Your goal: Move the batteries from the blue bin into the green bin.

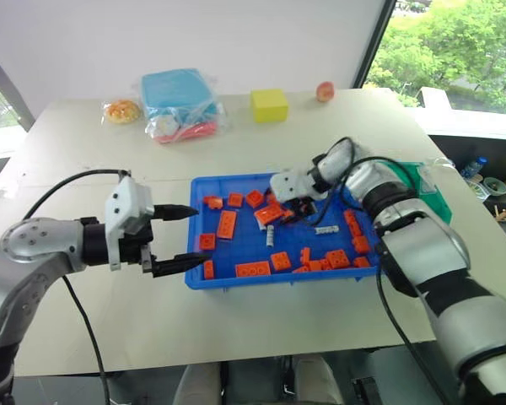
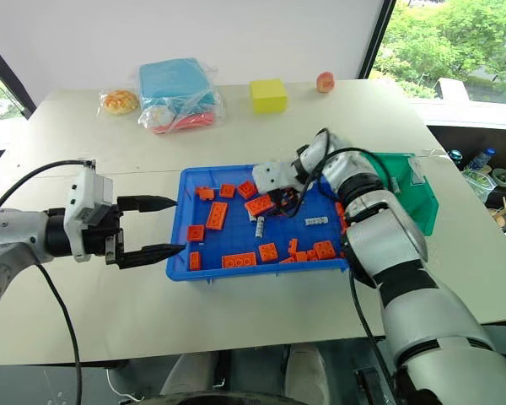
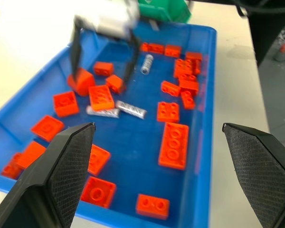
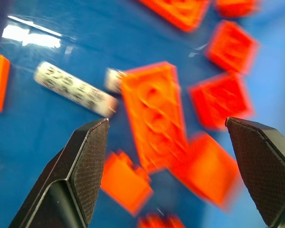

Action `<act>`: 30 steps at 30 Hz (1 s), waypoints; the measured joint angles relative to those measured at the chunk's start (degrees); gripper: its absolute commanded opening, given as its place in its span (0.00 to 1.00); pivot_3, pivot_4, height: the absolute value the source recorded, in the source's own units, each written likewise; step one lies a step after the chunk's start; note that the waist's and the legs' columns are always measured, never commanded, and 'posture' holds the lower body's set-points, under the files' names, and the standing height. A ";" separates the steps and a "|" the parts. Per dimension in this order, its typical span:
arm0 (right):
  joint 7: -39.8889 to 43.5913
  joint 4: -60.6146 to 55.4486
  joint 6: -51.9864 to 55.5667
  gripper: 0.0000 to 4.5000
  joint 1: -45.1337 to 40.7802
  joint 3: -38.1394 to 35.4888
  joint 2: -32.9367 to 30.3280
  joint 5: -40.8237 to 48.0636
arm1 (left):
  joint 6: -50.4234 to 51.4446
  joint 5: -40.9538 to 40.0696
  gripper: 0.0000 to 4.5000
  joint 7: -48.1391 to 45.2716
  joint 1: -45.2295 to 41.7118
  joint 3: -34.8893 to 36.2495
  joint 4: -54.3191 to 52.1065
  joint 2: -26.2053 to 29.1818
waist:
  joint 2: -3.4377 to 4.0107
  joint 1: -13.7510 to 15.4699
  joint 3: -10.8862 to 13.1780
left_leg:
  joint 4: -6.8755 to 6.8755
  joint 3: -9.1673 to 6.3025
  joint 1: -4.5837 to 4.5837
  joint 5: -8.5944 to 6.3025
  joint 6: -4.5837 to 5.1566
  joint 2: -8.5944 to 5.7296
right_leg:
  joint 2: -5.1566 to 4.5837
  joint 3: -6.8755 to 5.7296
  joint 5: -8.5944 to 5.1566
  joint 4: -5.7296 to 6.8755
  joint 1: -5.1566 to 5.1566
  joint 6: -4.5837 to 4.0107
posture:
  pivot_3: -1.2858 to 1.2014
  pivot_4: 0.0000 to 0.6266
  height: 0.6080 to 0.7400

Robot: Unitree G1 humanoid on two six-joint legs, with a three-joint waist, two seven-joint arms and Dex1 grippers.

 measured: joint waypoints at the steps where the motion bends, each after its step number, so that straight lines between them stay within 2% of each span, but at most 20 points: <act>1: 0.27 -1.02 0.71 0.89 0.00 -0.92 -0.90 0.92 | 0.01 -0.15 1.00 0.07 0.21 0.06 -0.09 0.03 | -0.01 -0.03 -0.01 | -0.01 0.01 0.01 0.00 0.00 0.00 | 0.00 0.00 -0.01 -0.02 0.01 0.01 | 0.52 0.24 0.72; 4: 1.03 -13.09 10.26 0.89 4.40 -5.37 -4.93 5.25 | 0.10 -0.50 1.00 0.37 1.11 0.44 -0.70 0.10 | -0.07 0.16 -0.04 | -0.01 -0.02 0.02 0.00 -0.01 0.00 | -0.03 0.00 0.00 -0.01 0.03 0.01 | 0.52 0.24 0.72; 7: -0.20 -40.44 36.46 0.89 18.74 -11.32 -8.84 11.21 | 0.20 -1.18 1.00 0.59 1.63 0.96 -1.28 0.18 | -0.17 0.74 -0.10 | -0.07 -0.12 -0.01 -0.02 -0.03 0.02 | -0.06 -0.02 0.03 -0.07 0.02 -0.07 | 0.52 0.24 0.72; 8: -1.40 -52.26 49.56 0.89 24.96 -13.15 -8.98 13.68 | 0.18 -1.37 1.00 0.45 1.56 0.96 -1.25 0.28 | -0.31 0.99 -0.20 | -0.08 -0.21 0.01 -0.04 -0.05 0.04 | -0.07 0.02 0.10 -0.04 0.00 -0.17 | 0.52 0.24 0.72; 10: -5.07 -70.86 74.10 0.89 34.42 -14.62 -7.88 17.28 | 0.13 -1.49 1.00 -0.04 0.86 0.51 -0.97 0.39 | -0.14 1.34 -0.15 | -0.09 -0.14 -0.03 -0.05 -0.07 0.06 | -0.09 0.04 0.05 -0.05 -0.14 -0.32 | 0.52 0.24 0.72; 12: -9.30 -84.17 92.22 0.89 39.80 -15.35 -6.27 19.99 | 0.07 -1.48 1.00 -0.53 -0.70 -0.68 -0.17 0.43 | -0.03 1.36 -0.15 | -0.08 -0.08 -0.02 -0.13 -0.19 0.11 | -0.08 0.03 -0.08 -0.03 -0.21 -0.23 | 0.52 0.24 0.72; 16: -17.78 -96.21 114.05 0.89 41.01 -18.94 -1.09 23.16 | -0.44 -0.89 1.00 -2.83 -4.70 -3.51 2.53 0.45 | -0.05 1.47 -0.17 | -0.08 -0.02 0.01 -0.16 -0.24 0.23 | -0.08 -0.08 -0.12 -0.15 -0.49 -0.27 | 0.52 0.24 0.72; 18: -21.80 -96.83 119.15 0.89 40.93 -19.39 1.26 23.84 | -1.18 0.18 1.00 -4.05 -7.01 -5.25 4.61 0.45 | -0.11 1.58 -0.20 | -0.08 -0.01 -0.03 -0.16 -0.24 0.21 | -0.09 -0.09 -0.11 -0.18 -0.48 -0.27 | 0.52 0.24 0.72; 21: -27.34 -95.17 121.38 0.89 40.61 -19.50 4.32 24.67 | -2.10 1.70 1.00 -5.42 -10.34 -7.67 7.40 0.19 | -0.11 1.60 -0.20 | -0.06 0.05 -0.16 -0.16 -0.22 0.14 | -0.11 -0.08 -0.07 -0.27 -0.53 -0.29 | 0.52 0.24 0.72; 25: -33.40 -91.42 120.22 0.89 39.79 -18.98 6.75 25.43 | -2.91 2.91 1.00 -6.70 -12.67 -9.62 9.20 -0.82 | -0.21 1.43 -0.27 | -0.11 0.13 -0.16 -0.09 -0.01 0.11 | -0.09 -0.06 0.16 -0.27 -0.53 -0.37 | 0.52 0.24 0.72; 30: -37.95 -87.60 116.21 0.89 40.04 -15.68 6.71 26.57 | -2.92 3.63 1.00 -7.30 -13.76 -10.41 9.92 -1.45 | -0.27 1.34 -0.29 | -0.14 0.14 -0.12 -0.08 0.01 0.14 | -0.06 -0.07 0.01 -0.17 -0.56 -0.21 | 0.52 0.24 0.72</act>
